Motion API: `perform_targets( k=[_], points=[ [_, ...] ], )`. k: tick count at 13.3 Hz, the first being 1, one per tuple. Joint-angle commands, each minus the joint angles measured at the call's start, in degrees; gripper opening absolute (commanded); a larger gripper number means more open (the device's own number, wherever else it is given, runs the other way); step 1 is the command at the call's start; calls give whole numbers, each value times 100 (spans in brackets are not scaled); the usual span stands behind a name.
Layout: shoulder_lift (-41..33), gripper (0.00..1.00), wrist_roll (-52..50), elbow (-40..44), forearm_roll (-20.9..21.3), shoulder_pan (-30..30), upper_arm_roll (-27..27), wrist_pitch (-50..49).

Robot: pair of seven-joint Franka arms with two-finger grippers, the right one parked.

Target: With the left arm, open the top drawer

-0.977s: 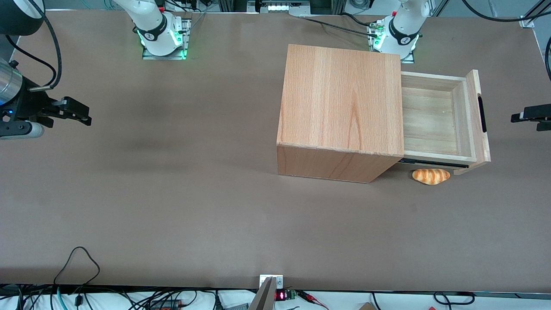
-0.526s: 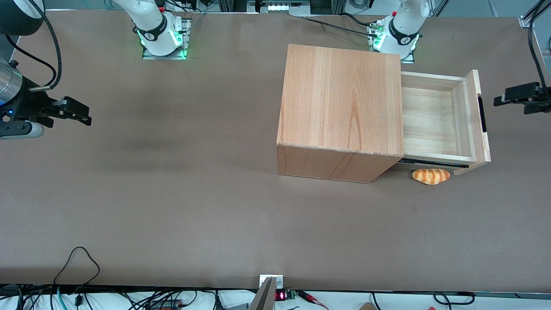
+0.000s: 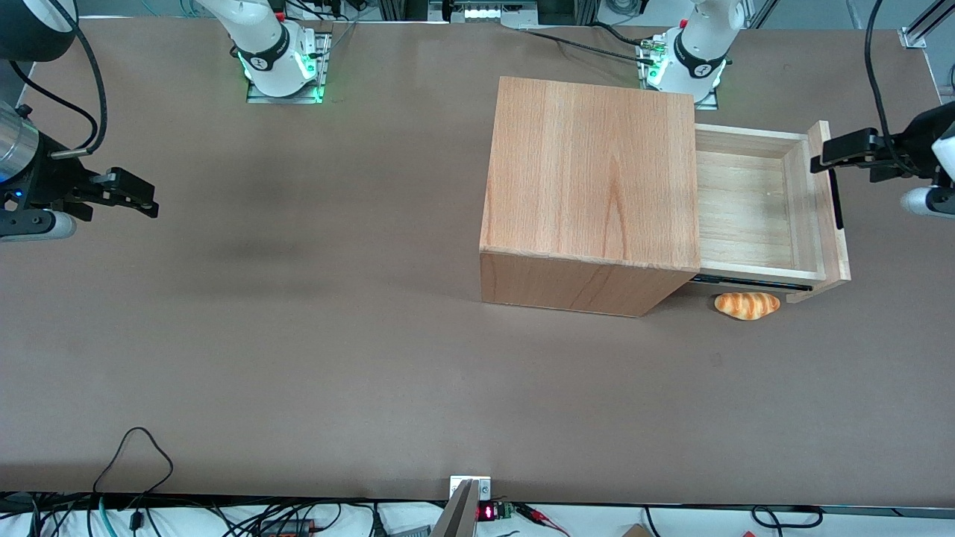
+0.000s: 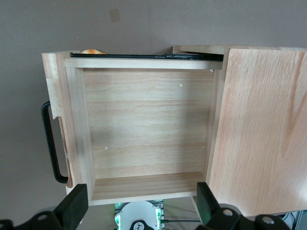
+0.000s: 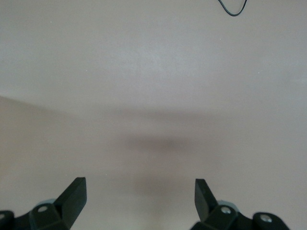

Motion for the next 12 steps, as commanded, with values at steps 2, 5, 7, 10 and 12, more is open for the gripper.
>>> perform_targets(
  k=[2,5,7,10,12],
  points=[
    [-669,100,-37,-776,171,-1462,1551,427],
    [-758,100,-2,-917,171,-2504,2707,515],
    [-1003,100,33,-1416,180,-2532,2779,1040],
    [-1101,100,15,-1630,180,-2514,2736,1193],
    [-1118,100,-46,-1639,224,-2514,2674,1175]
  ],
)
